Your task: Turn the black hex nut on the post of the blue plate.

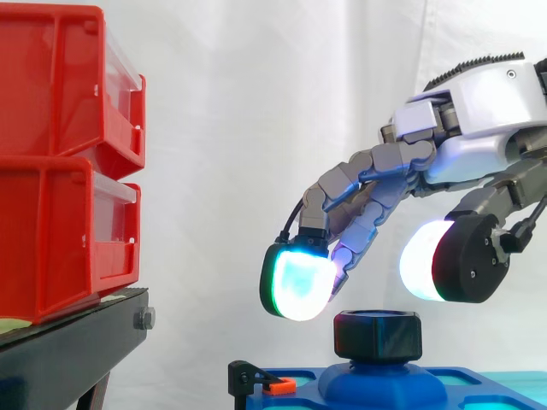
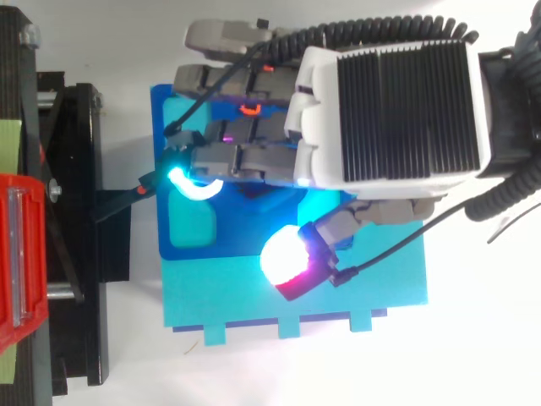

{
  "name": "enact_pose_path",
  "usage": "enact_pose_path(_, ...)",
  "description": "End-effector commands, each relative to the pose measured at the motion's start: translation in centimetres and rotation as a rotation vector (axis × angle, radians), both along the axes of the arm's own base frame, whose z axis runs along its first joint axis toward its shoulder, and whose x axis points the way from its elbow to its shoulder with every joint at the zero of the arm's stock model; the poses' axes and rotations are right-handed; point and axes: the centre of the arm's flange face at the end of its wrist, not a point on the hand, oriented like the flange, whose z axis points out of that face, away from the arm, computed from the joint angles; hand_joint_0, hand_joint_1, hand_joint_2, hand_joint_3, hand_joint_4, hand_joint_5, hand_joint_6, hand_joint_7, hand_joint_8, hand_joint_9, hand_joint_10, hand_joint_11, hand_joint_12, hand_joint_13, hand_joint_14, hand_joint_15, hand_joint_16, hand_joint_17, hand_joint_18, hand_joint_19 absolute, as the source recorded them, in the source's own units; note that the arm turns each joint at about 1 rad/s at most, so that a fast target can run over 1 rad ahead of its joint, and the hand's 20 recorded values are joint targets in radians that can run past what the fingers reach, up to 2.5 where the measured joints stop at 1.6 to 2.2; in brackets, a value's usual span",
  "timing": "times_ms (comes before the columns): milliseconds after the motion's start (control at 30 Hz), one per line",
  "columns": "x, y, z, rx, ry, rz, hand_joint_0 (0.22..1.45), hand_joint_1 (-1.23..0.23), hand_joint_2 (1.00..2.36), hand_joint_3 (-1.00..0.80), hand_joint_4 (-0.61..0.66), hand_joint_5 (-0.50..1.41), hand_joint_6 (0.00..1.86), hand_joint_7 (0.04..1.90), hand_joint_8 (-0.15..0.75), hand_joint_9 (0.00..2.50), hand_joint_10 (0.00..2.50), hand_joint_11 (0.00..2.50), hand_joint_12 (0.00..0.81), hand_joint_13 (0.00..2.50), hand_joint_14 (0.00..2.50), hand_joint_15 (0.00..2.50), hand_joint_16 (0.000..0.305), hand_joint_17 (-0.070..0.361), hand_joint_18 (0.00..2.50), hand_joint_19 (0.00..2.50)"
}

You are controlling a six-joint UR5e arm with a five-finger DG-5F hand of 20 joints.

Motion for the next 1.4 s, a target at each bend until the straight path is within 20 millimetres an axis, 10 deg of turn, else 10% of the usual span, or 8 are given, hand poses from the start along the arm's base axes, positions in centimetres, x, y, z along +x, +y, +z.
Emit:
enact_pose_path(0,-0.1,-0.8,-0.1,-0.002,0.001,-0.003,0.49,-0.47,1.0,-0.5,0.2,-0.1,0.5,0.82,0.257,0.72,0.0,0.0,0.315,0.3,0.0,0.0,0.04,0.09,0.0,0.01)
enact_pose_path(400,-0.6,-2.9,0.0,-0.002,-0.001,0.01,0.48,-0.46,1.0,-0.5,0.23,-0.11,0.5,0.82,0.262,0.69,0.0,0.0,0.324,0.29,0.0,0.0,0.041,0.092,0.0,0.02)
enact_pose_path(1367,-0.2,0.8,-0.2,-0.003,0.014,0.057,0.48,-0.43,1.0,-0.5,0.21,-0.1,0.5,0.81,0.259,0.68,0.0,0.0,0.327,0.28,0.0,0.0,0.042,0.094,0.0,0.02)
